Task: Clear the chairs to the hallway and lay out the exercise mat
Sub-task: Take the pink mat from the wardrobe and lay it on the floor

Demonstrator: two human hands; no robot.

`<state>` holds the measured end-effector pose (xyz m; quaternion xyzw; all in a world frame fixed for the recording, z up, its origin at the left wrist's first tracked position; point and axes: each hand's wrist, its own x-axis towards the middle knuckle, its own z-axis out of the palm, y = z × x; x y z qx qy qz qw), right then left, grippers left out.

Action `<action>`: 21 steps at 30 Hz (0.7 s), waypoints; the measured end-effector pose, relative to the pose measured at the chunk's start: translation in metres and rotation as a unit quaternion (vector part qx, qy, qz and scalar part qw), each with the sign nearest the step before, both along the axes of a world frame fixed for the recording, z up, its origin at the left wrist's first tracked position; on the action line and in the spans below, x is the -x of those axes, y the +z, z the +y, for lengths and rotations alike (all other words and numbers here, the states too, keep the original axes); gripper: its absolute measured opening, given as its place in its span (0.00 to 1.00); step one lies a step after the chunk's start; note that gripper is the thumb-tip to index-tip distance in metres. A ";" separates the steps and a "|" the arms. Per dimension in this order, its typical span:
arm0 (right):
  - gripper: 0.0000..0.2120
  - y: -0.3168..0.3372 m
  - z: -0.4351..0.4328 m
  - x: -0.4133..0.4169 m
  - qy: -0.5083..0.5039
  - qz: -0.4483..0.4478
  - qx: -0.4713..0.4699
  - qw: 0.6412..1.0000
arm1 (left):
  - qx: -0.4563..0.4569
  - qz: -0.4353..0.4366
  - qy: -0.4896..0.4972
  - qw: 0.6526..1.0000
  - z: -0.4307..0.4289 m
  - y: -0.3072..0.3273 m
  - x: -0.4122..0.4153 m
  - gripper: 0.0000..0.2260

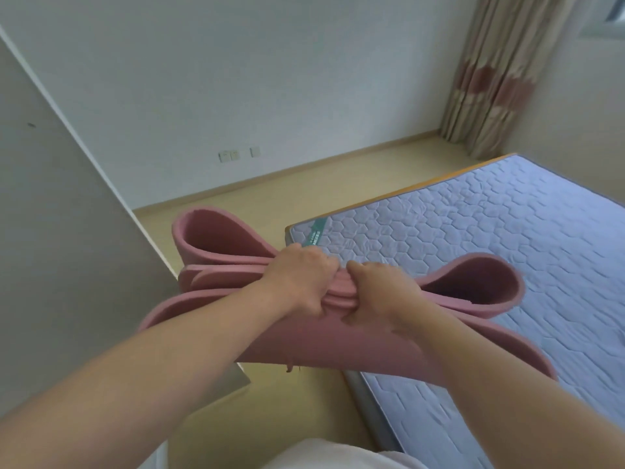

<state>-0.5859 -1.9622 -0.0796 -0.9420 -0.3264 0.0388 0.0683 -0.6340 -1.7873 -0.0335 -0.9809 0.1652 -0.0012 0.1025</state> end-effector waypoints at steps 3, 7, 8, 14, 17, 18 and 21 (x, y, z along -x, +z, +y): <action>0.24 0.008 -0.011 -0.006 -0.013 -0.009 0.003 1.000 | 0.007 0.007 -0.009 1.000 -0.007 0.003 -0.014 0.22; 0.22 0.008 -0.028 -0.009 -0.051 -0.044 -0.018 0.998 | -0.005 0.002 -0.037 0.999 -0.020 0.005 -0.030 0.23; 0.22 0.007 -0.030 -0.009 -0.059 -0.049 -0.024 0.997 | -0.012 -0.003 -0.045 0.999 -0.022 0.005 -0.033 0.24; 0.20 0.002 -0.030 -0.019 -0.146 -0.051 -0.087 0.984 | -0.074 -0.103 -0.083 0.988 -0.019 0.005 -0.049 0.33; 0.20 0.003 -0.020 -0.026 -0.191 -0.024 -0.131 0.973 | -0.076 -0.147 -0.037 0.985 -0.005 0.011 -0.046 0.37; 0.20 0.005 -0.017 -0.030 -0.206 -0.015 -0.148 0.967 | -0.070 -0.160 -0.024 0.984 0.000 0.014 -0.046 0.36; 0.20 0.009 -0.002 -0.040 -0.228 0.003 -0.201 0.953 | -0.049 -0.198 -0.006 0.979 0.020 0.023 -0.040 0.33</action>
